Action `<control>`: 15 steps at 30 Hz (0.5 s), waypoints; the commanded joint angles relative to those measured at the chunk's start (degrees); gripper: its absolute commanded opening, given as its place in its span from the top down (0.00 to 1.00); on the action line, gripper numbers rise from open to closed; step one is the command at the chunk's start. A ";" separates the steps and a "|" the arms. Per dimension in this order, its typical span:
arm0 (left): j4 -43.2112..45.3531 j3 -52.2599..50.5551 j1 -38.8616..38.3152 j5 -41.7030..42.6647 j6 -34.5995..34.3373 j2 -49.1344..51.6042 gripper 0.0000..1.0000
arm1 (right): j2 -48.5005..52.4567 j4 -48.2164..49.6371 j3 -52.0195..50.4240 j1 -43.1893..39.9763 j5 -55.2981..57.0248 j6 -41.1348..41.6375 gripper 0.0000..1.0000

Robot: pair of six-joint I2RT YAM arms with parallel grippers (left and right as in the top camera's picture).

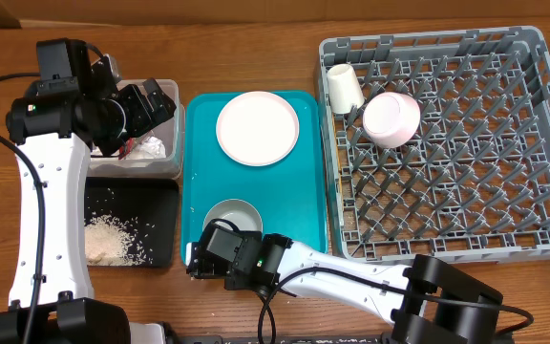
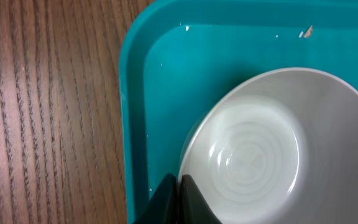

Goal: Sort waste into correct bins and load items into the dishwasher
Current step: 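Hold the small white bowl rim with the right gripper, then lift the small white bowl and carry it right into the rack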

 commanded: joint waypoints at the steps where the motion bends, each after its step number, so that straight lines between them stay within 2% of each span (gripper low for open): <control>1: 0.04 0.59 0.20 0.42 0.66 0.09 0.00 | -0.57 0.35 0.90 0.00 -0.24 1.18 0.96; 10: 0.04 0.59 0.20 0.42 0.66 0.09 0.00 | -7.15 0.22 6.58 -3.15 -1.16 16.20 0.96; 15: 0.02 0.59 0.20 0.42 0.66 0.09 0.00 | -14.88 -0.07 6.88 -8.72 -10.32 24.04 0.96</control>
